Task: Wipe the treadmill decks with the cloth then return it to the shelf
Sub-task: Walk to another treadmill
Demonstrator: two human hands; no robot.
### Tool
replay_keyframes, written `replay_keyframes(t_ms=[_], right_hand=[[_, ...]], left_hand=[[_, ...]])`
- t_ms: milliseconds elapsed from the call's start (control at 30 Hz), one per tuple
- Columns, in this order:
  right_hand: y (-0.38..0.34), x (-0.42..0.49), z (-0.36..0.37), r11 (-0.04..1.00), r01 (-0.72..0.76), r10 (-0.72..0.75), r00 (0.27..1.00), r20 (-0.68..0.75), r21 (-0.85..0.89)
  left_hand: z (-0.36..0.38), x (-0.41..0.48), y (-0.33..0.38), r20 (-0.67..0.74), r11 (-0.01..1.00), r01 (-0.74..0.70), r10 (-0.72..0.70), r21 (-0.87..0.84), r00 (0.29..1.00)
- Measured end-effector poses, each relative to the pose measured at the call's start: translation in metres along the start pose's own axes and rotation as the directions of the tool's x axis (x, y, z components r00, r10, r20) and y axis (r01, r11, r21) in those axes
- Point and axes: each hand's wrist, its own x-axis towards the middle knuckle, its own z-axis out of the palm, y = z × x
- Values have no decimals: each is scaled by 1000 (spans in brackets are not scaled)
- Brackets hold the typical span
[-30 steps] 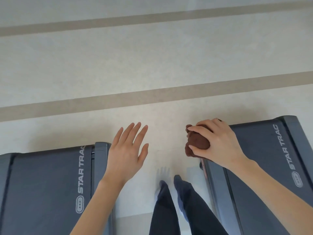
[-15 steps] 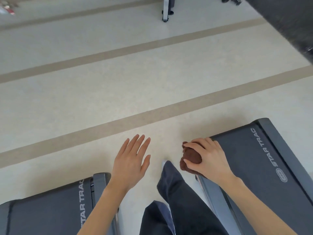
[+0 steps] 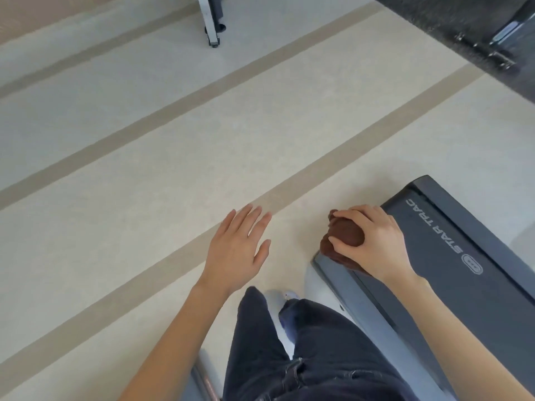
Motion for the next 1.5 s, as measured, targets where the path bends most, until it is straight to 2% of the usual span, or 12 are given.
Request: replay_keyframes(t_ms=[167, 267, 433, 567, 667, 867, 1100, 1333, 1500], right_hand=[[-9, 26, 10, 990, -139, 139, 990, -10, 31], [-19, 49, 22, 965, -246, 252, 966, -64, 85], [-41, 86, 33, 883, -434, 461, 873, -161, 179], [-63, 110, 40, 850, -487, 523, 826, -212, 199], [-71, 121, 46, 817, -537, 575, 786, -228, 209], [-68, 136, 57, 719, -646, 695, 671, -258, 257], [-15, 170, 51, 615, -724, 788, 555, -266, 313], [55, 221, 22, 486, -767, 868, 369, -333, 418], [101, 256, -9, 479, -792, 865, 352, -359, 378]], left_hand=[[4, 43, -33, 96, 994, -105, 105, -5, 990], [2, 69, -65, 107, 985, -171, 171, -8, 979], [-17, 116, -126, 117, 951, -310, 307, 5, 945], [-26, 161, -164, 143, 920, -393, 387, 9, 911], [-26, 196, -170, 186, 869, -495, 485, 6, 854], [-19, 255, -156, 225, 772, -632, 629, -67, 744], [-9, 344, -118, 254, 659, -745, 742, -102, 621], [-6, 466, -42, 266, 458, -881, 870, -123, 415], [-1, 541, 16, 225, 373, -916, 915, -148, 336]])
